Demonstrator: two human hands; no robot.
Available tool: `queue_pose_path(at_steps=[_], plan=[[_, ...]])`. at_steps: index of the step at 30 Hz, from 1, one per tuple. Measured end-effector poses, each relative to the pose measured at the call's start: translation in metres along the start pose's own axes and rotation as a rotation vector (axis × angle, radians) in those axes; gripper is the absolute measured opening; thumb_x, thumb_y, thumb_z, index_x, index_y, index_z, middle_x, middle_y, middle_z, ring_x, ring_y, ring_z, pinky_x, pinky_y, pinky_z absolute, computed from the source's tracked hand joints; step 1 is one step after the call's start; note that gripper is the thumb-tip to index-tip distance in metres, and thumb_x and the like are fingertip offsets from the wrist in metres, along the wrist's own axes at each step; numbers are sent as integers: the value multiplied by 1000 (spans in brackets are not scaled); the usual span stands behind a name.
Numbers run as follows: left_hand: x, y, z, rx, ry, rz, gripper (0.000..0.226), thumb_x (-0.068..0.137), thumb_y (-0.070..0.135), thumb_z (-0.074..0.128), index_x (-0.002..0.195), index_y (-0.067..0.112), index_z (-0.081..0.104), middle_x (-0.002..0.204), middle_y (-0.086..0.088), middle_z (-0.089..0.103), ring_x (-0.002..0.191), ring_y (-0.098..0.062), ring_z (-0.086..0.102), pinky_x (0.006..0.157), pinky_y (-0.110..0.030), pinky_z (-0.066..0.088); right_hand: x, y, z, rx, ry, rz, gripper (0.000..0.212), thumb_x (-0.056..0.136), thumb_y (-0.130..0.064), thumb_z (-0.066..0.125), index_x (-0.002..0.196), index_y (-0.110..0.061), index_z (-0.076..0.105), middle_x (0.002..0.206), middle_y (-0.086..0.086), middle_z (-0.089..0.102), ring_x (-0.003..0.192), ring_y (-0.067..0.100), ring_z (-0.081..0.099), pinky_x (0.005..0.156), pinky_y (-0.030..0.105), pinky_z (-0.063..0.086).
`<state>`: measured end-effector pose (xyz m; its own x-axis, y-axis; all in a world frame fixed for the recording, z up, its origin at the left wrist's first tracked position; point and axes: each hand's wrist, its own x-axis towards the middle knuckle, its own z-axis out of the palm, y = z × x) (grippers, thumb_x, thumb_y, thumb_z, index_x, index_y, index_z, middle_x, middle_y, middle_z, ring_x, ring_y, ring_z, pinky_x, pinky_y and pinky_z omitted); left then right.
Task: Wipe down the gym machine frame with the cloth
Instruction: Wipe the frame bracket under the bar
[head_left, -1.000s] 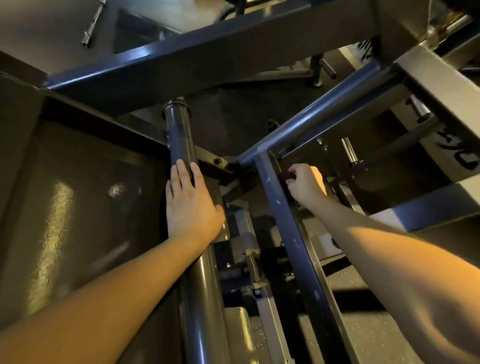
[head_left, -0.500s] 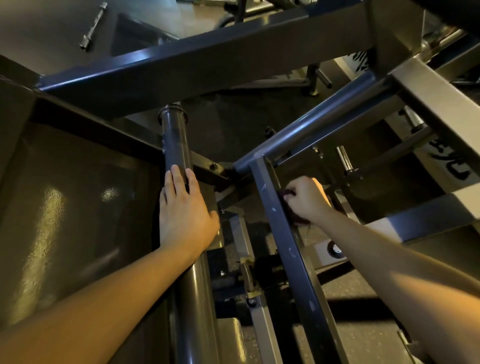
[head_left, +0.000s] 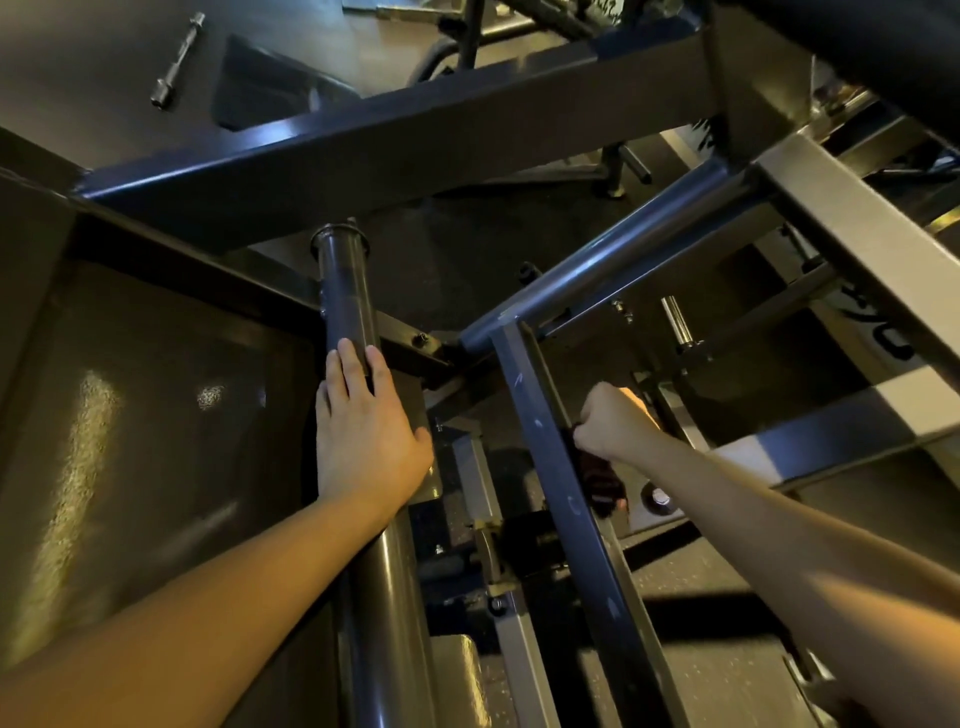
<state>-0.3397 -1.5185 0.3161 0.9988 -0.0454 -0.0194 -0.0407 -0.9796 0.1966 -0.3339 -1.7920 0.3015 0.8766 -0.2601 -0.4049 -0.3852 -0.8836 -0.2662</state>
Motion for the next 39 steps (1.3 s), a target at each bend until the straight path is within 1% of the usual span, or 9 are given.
queue_pose_path(at_steps=[6, 9, 11, 15, 22, 24, 29, 32, 39], plan=[[2, 1, 0, -5, -20, -1, 106, 92, 51, 64, 162, 13, -5, 169, -18, -10, 157, -34, -5, 126, -48, 11, 48, -36, 3, 204, 296, -41, 3, 93, -19, 68, 90, -20, 67, 83, -2, 65, 74, 13, 68, 59, 30, 58], [2, 0, -1, -15, -35, -16, 105, 92, 49, 65, 163, 14, -6, 169, -17, -11, 157, -34, -6, 126, -49, 11, 67, -42, 16, 323, 386, -86, 8, 97, -21, 64, 102, -25, 69, 94, -7, 66, 88, 9, 66, 80, 34, 58], [3, -1, -1, -16, -30, -15, 105, 92, 48, 65, 163, 14, -5, 169, -17, -11, 157, -34, -6, 126, -49, 12, 63, -37, 17, 359, 379, -109, 13, 97, -18, 64, 106, -25, 71, 100, -8, 67, 94, 6, 64, 82, 29, 52], [2, -1, -1, -17, -36, -27, 107, 90, 49, 67, 163, 15, -3, 169, -17, -9, 157, -34, -5, 126, -50, 14, 28, -15, -1, 276, 140, -128, 13, 91, -16, 73, 93, -27, 67, 95, -5, 67, 90, 10, 66, 67, 25, 52], [-2, 2, -7, -37, -33, -31, 106, 89, 47, 68, 162, 13, -1, 169, -19, -7, 157, -36, -2, 126, -51, 15, -37, 20, -15, 46, -371, 57, 11, 84, -15, 79, 91, -9, 72, 94, 9, 71, 89, 22, 69, 76, 35, 59], [-3, 2, -7, -37, -31, -21, 106, 90, 47, 68, 162, 12, 0, 169, -20, -6, 157, -36, -2, 126, -51, 16, -37, 19, -10, 72, -313, 74, 10, 86, -14, 76, 93, -10, 70, 94, 8, 70, 87, 19, 68, 70, 31, 55], [2, 1, -2, -51, -22, -19, 105, 90, 45, 69, 163, 13, 1, 169, -18, -6, 157, -36, -2, 125, -51, 16, -11, -3, 7, 188, 132, -6, 7, 90, -15, 73, 91, -20, 69, 88, -2, 66, 85, 14, 69, 56, 20, 45], [1, 0, -1, -55, -20, -22, 105, 89, 45, 70, 163, 13, 2, 169, -18, -5, 157, -36, -2, 125, -51, 16, -20, -6, 16, 257, 195, -4, 5, 93, -15, 69, 93, -20, 67, 88, -1, 64, 77, 15, 68, 48, 23, 50], [-2, 2, -9, -21, -37, 7, 103, 91, 47, 66, 163, 11, 1, 168, -22, -4, 157, -38, -1, 127, -51, 12, -80, 26, -7, -12, -440, 198, 8, 90, -11, 73, 95, -11, 66, 93, 8, 70, 80, 16, 70, 57, 24, 50]])
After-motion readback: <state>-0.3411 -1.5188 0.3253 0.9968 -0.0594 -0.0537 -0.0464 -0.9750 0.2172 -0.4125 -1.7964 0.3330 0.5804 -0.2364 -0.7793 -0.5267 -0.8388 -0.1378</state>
